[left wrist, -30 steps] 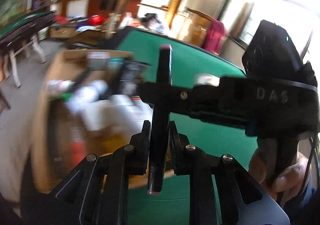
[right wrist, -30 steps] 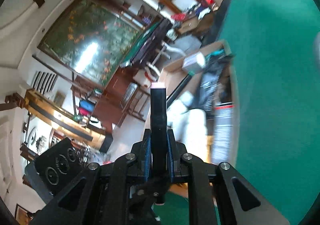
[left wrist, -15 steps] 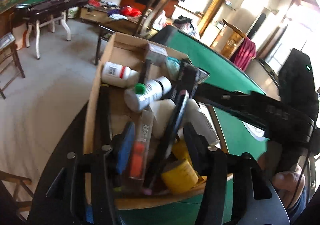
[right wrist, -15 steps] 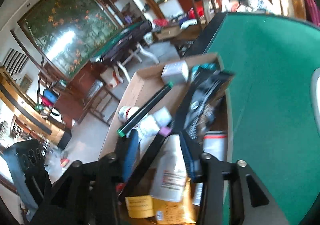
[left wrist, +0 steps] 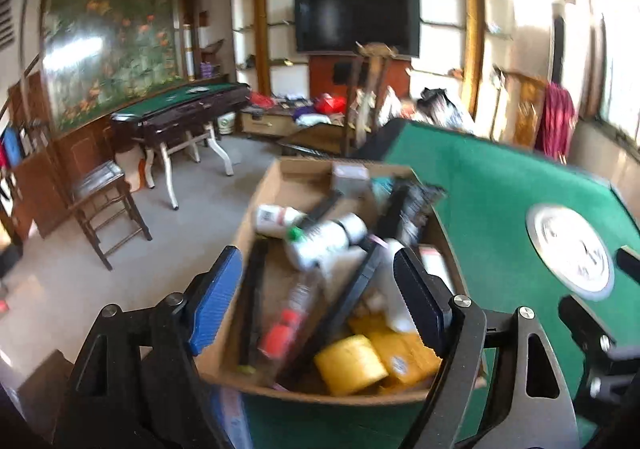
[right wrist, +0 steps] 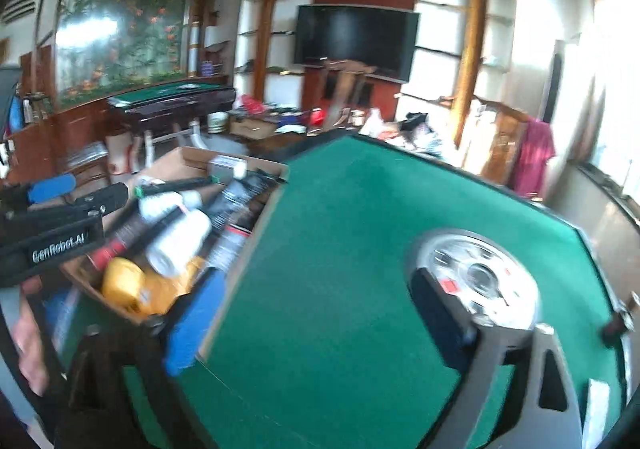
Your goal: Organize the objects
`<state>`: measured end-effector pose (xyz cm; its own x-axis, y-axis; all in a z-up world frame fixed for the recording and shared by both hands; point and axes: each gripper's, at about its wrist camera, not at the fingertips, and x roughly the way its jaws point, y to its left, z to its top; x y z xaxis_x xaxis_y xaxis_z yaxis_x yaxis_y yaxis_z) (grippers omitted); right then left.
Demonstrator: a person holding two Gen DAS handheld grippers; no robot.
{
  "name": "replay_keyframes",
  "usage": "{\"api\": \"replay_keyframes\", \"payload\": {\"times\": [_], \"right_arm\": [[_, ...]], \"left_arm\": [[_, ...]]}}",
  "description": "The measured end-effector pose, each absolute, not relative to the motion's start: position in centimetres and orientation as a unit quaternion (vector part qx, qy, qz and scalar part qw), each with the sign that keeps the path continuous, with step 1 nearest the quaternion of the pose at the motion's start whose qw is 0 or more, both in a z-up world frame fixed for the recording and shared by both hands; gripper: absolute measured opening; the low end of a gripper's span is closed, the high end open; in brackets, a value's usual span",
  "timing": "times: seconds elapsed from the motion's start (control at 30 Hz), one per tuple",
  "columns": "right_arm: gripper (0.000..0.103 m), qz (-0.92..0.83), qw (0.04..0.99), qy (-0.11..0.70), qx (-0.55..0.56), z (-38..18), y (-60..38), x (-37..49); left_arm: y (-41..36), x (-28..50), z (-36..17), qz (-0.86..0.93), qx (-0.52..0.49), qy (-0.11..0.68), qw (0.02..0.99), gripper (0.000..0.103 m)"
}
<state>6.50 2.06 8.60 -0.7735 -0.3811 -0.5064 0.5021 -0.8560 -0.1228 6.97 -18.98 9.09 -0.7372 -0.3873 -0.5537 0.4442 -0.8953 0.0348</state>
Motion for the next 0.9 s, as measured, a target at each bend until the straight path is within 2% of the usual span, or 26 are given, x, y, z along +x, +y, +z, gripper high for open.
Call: {"api": "replay_keyframes", "payload": {"times": [0.2,0.3,0.5,0.9], "right_arm": [[0.102,-0.941,0.22,0.081,0.245,7.8,5.7,6.2],[0.102,-0.941,0.22,0.085,0.244,7.5,5.3,6.6],[0.102,-0.939,0.229,0.096,0.238,7.1,3.9,6.6],[0.102,-0.929,0.251,0.098,0.255,6.4,3.0,6.3]], "left_arm": [[-16.7,5.8,7.7,-0.917,0.328,0.039,0.224,0.079],[-16.3,6.1,7.3,-0.923,0.316,0.037,0.216,0.079],[-15.4,6.9,7.0,-0.927,0.28,-0.018,0.247,0.079],[-15.3,6.9,6.3,-0.926,0.287,-0.024,0.244,0.079]]}}
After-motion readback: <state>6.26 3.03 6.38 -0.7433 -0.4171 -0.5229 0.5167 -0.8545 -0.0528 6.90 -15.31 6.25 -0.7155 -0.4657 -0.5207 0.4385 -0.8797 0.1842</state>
